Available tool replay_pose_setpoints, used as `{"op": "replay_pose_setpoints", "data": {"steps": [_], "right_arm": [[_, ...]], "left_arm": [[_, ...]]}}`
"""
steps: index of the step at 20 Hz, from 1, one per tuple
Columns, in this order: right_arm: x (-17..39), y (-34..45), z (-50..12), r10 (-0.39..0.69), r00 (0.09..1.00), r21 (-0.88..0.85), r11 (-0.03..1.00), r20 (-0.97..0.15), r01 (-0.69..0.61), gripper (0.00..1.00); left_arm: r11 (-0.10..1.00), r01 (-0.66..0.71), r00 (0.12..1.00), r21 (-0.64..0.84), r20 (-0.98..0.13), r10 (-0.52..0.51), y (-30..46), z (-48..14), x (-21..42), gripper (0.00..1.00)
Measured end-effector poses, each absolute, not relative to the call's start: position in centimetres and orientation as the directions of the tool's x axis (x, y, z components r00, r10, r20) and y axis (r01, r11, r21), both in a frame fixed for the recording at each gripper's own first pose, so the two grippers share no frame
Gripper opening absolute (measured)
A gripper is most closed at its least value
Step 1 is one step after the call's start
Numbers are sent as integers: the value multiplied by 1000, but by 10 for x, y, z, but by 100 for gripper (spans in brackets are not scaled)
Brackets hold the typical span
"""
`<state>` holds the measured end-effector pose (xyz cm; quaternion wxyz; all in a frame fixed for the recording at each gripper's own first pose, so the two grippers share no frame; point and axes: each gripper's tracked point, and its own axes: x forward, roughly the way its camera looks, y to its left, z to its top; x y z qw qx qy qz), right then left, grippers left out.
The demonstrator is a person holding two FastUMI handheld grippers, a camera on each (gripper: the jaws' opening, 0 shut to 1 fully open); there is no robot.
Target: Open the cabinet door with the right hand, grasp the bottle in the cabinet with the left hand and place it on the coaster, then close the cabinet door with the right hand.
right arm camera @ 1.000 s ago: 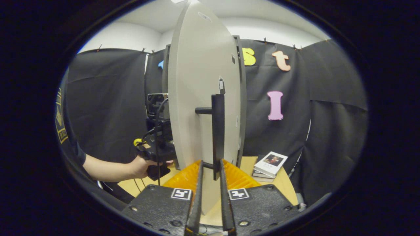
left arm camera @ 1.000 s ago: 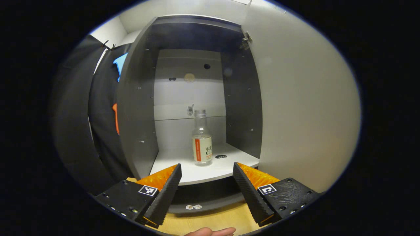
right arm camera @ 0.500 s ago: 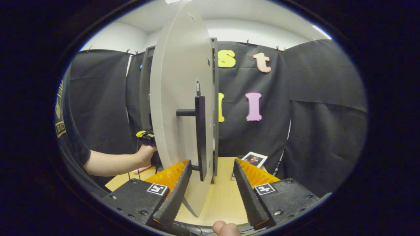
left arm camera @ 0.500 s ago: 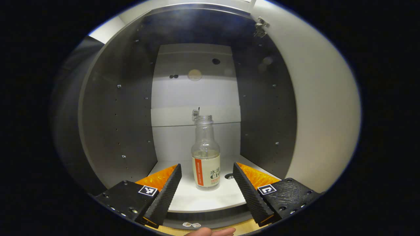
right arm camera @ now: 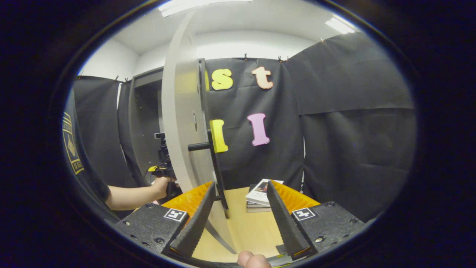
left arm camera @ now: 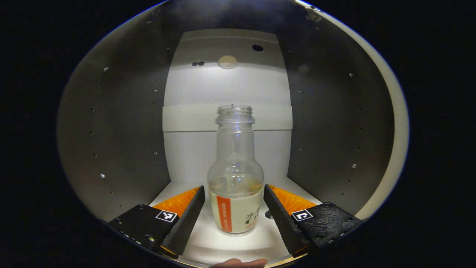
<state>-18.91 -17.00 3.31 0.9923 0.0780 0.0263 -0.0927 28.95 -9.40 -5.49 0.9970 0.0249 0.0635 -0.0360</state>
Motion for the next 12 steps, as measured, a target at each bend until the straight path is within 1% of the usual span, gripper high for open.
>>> {"op": "replay_pose_setpoints", "data": {"steps": [1, 2, 3, 4, 5, 6, 8, 12], "right_arm": [[-189, -176, 27, -208, 974, 124, 968, -91, 218, 89], [-189, -182, 26, -223, 970, 107, 966, -100, 234, 89], [-188, -184, 28, -224, 970, 113, 965, -98, 235, 89], [-188, -179, 27, -216, 972, 130, 965, -97, 228, 89], [-188, -176, 28, -205, 974, 145, 965, -93, 217, 89], [-188, -176, 28, -198, 976, 154, 966, -89, 209, 89], [-188, -182, 28, -211, 974, 157, 962, -82, 222, 89], [-189, -181, 31, -198, 977, 174, 962, -72, 208, 89]], "left_arm": [[996, 77, 988, 45, -138, -70, -96, -57, 290, 96], [997, 67, 990, 42, -128, -61, -95, -55, 292, 100], [998, 50, 993, 38, -106, -46, -92, -52, 300, 88], [999, 38, 995, 33, -88, -35, -90, -46, 294, 75], [999, 42, 996, 26, -75, -40, -92, -38, 289, 75], [999, 42, 997, 24, -65, -40, -90, -32, 285, 73], [998, 52, 997, 21, -51, -51, -87, -23, 276, 72], [997, 71, 997, 17, -34, -71, -78, -2, 251, 73]]}}
